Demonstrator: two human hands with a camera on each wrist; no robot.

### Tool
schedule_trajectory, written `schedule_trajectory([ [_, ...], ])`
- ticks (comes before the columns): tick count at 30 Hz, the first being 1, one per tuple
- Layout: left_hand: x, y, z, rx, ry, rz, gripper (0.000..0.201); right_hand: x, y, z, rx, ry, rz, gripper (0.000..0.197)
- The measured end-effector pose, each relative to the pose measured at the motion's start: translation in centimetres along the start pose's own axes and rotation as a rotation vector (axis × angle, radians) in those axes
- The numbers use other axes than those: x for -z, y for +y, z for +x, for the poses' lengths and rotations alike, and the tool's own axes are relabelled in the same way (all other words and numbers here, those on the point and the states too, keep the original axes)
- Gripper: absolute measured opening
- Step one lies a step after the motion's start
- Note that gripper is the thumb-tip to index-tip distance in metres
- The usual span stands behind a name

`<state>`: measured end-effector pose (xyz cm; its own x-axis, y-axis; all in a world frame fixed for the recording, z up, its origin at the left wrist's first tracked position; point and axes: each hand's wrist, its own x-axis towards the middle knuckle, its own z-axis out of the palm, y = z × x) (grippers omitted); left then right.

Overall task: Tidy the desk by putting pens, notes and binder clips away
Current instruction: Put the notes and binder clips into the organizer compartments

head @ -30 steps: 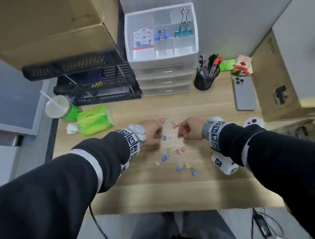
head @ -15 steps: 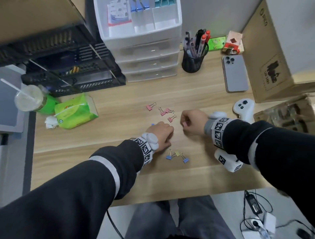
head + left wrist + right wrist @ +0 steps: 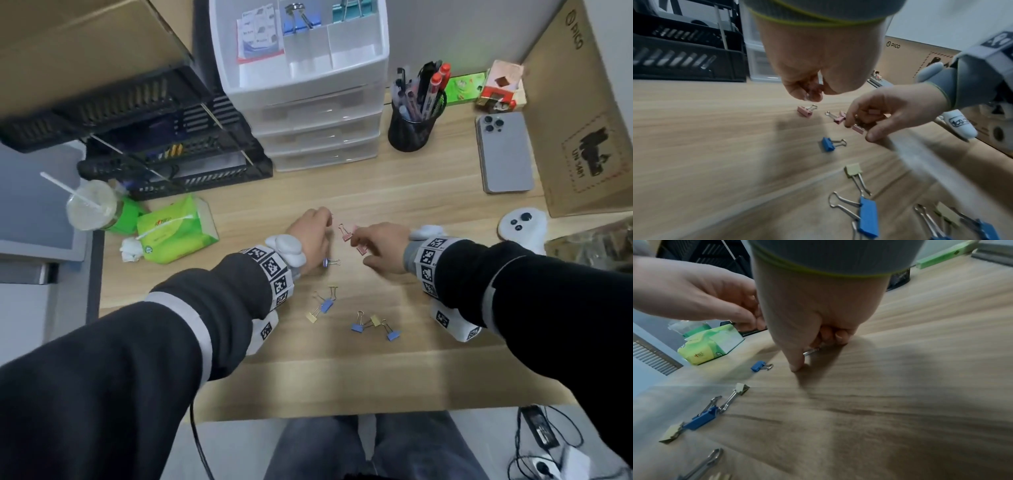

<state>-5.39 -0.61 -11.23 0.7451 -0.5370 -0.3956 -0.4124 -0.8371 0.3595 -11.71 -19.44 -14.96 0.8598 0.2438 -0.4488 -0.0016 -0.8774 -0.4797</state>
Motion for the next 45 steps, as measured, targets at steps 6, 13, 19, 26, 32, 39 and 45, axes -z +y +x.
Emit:
schedule_trajectory([
  [6, 0.0, -1.7, 2.0, 0.161, 0.005, 0.050, 0.022, -1.2, 1.1, 0.3, -0.049, -0.012, 0.105, 0.021],
  [13, -0.5, -2.4, 5.0, 0.178, -0.153, 0.215, 0.041, 0.9, 2.5, 0.5, -0.290, 0.136, 0.568, 0.017],
  [19, -0.7, -1.6, 5.7, 0.258, -0.149, 0.224, 0.031, 2.3, 1.9, 2.9, -0.430, 0.172, 0.996, 0.026],
  [26, 0.4, -2.0, 5.0, 0.322, -0.223, 0.224, 0.031, 1.7, 0.6, 4.7, -0.335, 0.092, 0.562, 0.019],
  [32, 0.3, -1.4, 4.0, 0.235, -0.248, 0.171, 0.030, 0.5, 1.2, 4.2, -0.128, 0.019, 0.062, 0.030],
  [39, -0.5, -1.1, 4.8, -0.102, -0.182, 0.265, 0.034, 0.6, 1.2, 3.3, -0.142, 0.117, 0.110, 0.020],
  [45, -0.6, -0.2, 5.5, -0.109, -0.131, 0.275, 0.037, 1.4, 2.8, 1.9, -0.341, 0.185, 0.515, 0.011],
])
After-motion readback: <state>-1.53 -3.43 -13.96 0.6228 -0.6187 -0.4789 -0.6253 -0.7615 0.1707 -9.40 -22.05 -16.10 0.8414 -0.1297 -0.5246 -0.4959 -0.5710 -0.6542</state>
